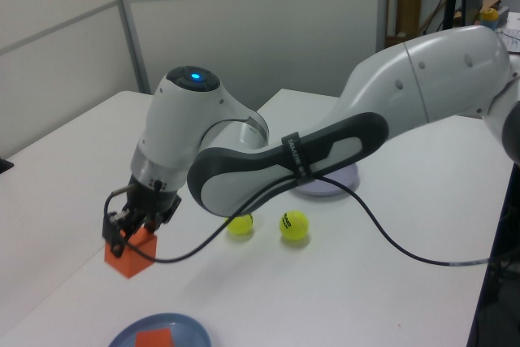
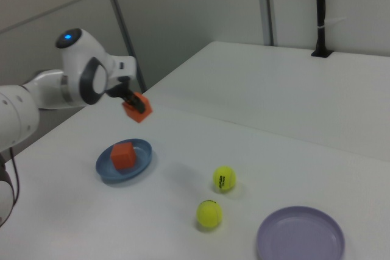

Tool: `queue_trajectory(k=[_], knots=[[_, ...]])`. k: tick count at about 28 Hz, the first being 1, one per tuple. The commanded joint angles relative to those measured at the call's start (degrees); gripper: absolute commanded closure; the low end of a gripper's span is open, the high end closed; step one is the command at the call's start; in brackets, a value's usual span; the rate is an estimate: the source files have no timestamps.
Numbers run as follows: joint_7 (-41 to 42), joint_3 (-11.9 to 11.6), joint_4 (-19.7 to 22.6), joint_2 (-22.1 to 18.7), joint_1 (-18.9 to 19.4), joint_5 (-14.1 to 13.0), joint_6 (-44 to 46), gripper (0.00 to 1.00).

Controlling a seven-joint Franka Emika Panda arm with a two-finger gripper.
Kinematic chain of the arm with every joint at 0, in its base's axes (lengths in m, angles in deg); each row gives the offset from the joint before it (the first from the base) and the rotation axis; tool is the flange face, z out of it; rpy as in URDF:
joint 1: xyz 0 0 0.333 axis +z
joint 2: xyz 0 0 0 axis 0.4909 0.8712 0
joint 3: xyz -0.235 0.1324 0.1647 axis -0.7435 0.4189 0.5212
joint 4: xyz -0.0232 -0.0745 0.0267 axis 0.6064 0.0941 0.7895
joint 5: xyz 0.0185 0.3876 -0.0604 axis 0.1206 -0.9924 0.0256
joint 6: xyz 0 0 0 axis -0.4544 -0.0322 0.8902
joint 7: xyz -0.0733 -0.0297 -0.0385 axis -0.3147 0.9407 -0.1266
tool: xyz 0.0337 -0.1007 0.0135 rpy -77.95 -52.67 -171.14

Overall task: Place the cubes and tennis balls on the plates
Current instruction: 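Lift the second cube and stack it on the cube on the blue plate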

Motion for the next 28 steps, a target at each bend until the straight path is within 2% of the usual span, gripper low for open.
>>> queue_trajectory(k=[1, 6, 28], knots=[[-1.7, 1.7, 2.4, -0.7, 1.4, 0.2, 1.1, 1.00], [-1.8, 1.8, 3.8, -0.5, 3.1, 0.2, 1.5, 1.00], [-2.1, 1.8, 6.0, 2.5, 3.1, 1.0, 1.4, 1.00]])
